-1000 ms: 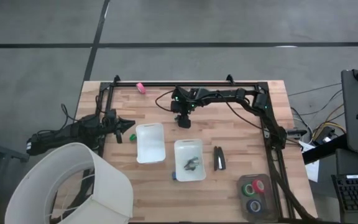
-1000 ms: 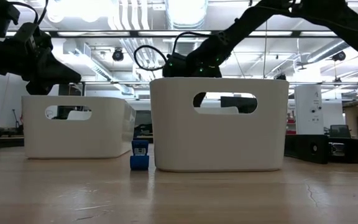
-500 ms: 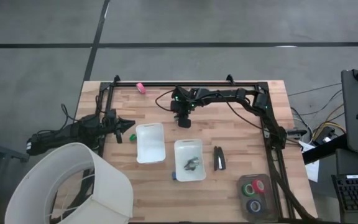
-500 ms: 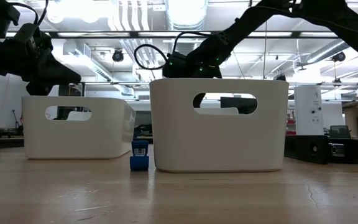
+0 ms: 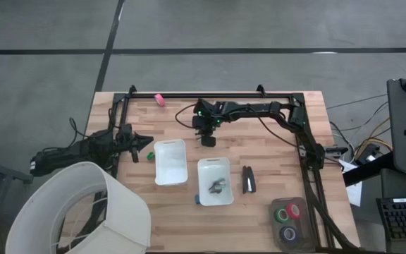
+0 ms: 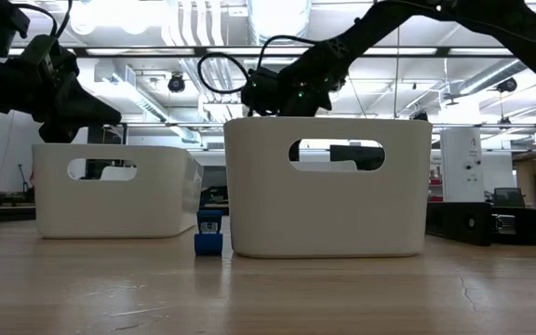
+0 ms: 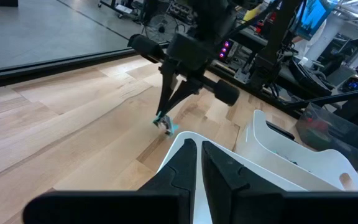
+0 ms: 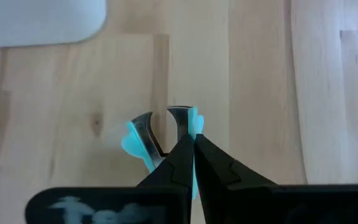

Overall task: Pick and place Stapler, Stapler remover, tape
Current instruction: Put the light blue staple remover into the right white bin, then put the pink tape into the black bin

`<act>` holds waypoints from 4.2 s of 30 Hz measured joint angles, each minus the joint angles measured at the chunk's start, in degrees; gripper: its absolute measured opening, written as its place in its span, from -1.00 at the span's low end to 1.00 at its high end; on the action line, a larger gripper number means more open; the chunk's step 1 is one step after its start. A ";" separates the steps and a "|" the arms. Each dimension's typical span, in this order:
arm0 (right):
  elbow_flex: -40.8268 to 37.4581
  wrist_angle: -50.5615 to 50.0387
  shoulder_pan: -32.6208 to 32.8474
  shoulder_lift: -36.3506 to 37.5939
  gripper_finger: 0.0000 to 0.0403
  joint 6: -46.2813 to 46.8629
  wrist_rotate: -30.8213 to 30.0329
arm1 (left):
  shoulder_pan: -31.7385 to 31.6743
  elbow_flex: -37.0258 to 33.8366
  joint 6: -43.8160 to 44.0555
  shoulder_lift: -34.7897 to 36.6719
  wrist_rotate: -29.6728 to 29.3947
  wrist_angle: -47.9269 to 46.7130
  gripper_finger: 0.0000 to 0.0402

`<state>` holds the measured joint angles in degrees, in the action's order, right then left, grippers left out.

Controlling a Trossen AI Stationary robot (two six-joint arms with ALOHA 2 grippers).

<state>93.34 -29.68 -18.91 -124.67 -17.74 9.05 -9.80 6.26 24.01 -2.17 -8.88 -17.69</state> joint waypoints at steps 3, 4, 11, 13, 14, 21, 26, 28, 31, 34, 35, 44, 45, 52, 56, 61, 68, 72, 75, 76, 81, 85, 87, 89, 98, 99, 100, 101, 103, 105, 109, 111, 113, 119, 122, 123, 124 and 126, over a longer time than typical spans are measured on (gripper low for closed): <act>0.00 -0.32 0.65 0.71 -0.96 0.17 -0.05 | -0.01 -0.02 -0.01 0.00 0.00 0.00 -0.86; -0.02 -0.36 0.92 1.05 -0.96 0.18 -0.12 | -0.01 -0.01 -0.01 0.00 0.00 0.00 -0.86; -0.02 -3.57 3.24 5.40 -0.96 1.09 -2.17 | 0.00 -0.02 0.00 0.00 0.00 -0.02 -0.86; -0.02 -5.03 4.40 7.09 -0.96 1.25 -3.42 | -0.02 -0.01 -0.02 0.00 0.00 0.00 -0.86; -0.02 -5.61 5.14 7.95 -0.96 1.58 -3.46 | 0.00 -0.01 0.00 0.00 0.01 -0.02 -0.86; -0.68 -8.66 12.89 14.62 -0.96 4.21 -7.21 | 0.00 -0.01 -0.02 0.00 0.01 -0.07 -0.86; -1.15 -10.95 20.06 18.74 -0.96 8.74 -9.34 | -0.02 -0.02 0.00 0.00 0.00 -0.09 -0.86; -1.78 -11.12 23.06 19.59 -0.96 10.94 -9.29 | 0.00 0.00 -0.02 0.00 0.00 -0.09 -0.86; -2.52 -11.28 27.32 19.81 -0.96 13.35 -9.67 | -0.02 0.00 -0.01 0.00 0.02 -0.11 -0.86; -3.44 -11.22 30.47 19.68 -0.96 15.02 -13.62 | -0.02 0.01 -0.01 0.00 0.00 -0.13 -0.86; -3.75 -11.14 31.22 19.58 -0.96 15.27 -15.09 | 0.00 0.00 -0.01 0.00 0.00 -0.13 -0.86; -8.27 -10.22 32.85 18.74 -0.96 19.72 -16.97 | -0.02 0.01 -0.01 0.00 0.00 -0.15 -0.86; -8.96 -9.73 32.89 18.74 -0.96 19.74 -16.97 | 0.00 -0.01 -0.01 0.00 0.00 -0.15 -0.86; -14.19 -3.69 32.89 18.68 -0.96 20.53 -16.77 | -0.01 -0.01 -0.02 0.00 0.00 -0.17 -0.86; -15.63 -2.88 32.91 18.63 -0.96 21.06 -16.75 | 0.00 -0.02 0.00 0.00 0.00 -0.17 -0.86; -16.84 -2.02 32.89 18.61 -0.96 23.10 -16.72 | -0.02 -0.02 -0.02 0.00 0.00 -0.17 -0.86; -17.09 -1.62 32.91 18.59 -0.76 25.41 -16.41 | 0.00 -0.02 -0.02 0.00 0.00 -0.17 -0.86; -17.02 -2.12 32.89 18.63 -0.54 25.86 -16.42 | -0.01 0.00 -0.01 0.00 0.00 -0.18 -0.86; -16.27 -4.71 32.89 19.55 -0.44 25.90 -16.55 | -0.02 0.00 0.00 0.00 0.00 -0.18 -0.86; -16.22 -4.68 32.89 20.23 -0.43 25.93 -16.55 | 0.00 -0.01 -0.01 0.00 0.01 -0.20 -0.86; -16.52 -4.40 33.22 23.19 -0.47 25.33 -16.65 | -0.02 0.00 -0.02 0.00 0.00 -0.25 -0.86; -18.63 -1.85 33.74 25.65 -0.66 24.74 -16.66 | -0.02 0.01 -0.02 0.00 0.02 -0.33 -0.86; -20.47 0.00 34.07 26.70 -0.80 23.99 -16.68 | -0.02 0.01 0.00 0.00 0.00 -0.35 -0.86; -22.38 2.35 34.13 27.64 -0.91 23.54 -16.64 | -0.01 0.01 -0.01 0.00 0.02 -0.35 -0.86; -35.56 14.75 34.13 41.58 -0.96 20.71 -16.57 | -0.02 0.01 0.00 -0.10 0.01 -0.43 -0.86; -37.63 16.00 34.13 44.27 -0.96 20.64 -16.56 | -0.02 0.01 0.00 -0.11 0.03 -0.44 -0.86; -39.56 17.16 34.07 46.76 -0.96 20.69 -16.54 | -0.02 0.01 -0.01 -0.09 0.06 -0.43 -0.86; -41.55 17.47 33.86 49.39 -0.96 20.65 -16.53 | 0.00 0.01 -0.01 -0.14 0.03 -0.43 -0.86; -45.51 17.17 33.63 54.32 -0.96 20.62 -16.55 | -0.02 0.01 -0.02 -0.24 0.02 -0.42 -0.86; -49.39 18.48 33.54 58.95 -0.96 21.09 -16.25 | -0.02 0.01 -0.02 -0.24 0.02 -0.42 -0.86; -57.57 26.31 33.56 68.19 -0.96 20.78 -13.20 | -0.02 0.01 -0.01 -0.26 0.02 -0.43 -0.86; -60.95 27.78 33.56 72.88 -0.96 20.30 -11.79 | -0.01 0.01 -0.02 -0.28 0.02 -0.42 -0.86; -63.72 27.62 33.36 77.67 -0.96 19.79 -12.47 | -0.01 0.01 -0.01 -0.28 0.01 -0.42 -0.86; -70.12 26.92 31.84 89.81 -0.96 18.00 -13.60 | -0.01 0.01 0.00 -0.27 0.02 -0.42 -0.86; -72.53 27.01 31.60 94.36 -0.96 20.42 -13.54 | -0.02 0.01 -0.02 -0.26 0.02 -0.42 -0.86; -73.25 27.10 31.60 95.64 -0.96 20.38 -13.47 | 0.00 0.01 -0.02 -0.26 0.02 -0.42 -0.86; -73.93 27.10 31.60 96.95 -0.96 20.03 -13.18 | -0.01 0.01 -0.01 -0.26 0.00 -0.42 -0.86; -75.15 27.02 31.60 99.33 -0.96 18.54 -11.71 | -0.02 0.01 0.00 -0.26 0.02 -0.42 -0.86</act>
<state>18.19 -2.66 12.69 -25.34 0.80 -2.67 -9.82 6.26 24.01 -2.44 -8.86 -18.11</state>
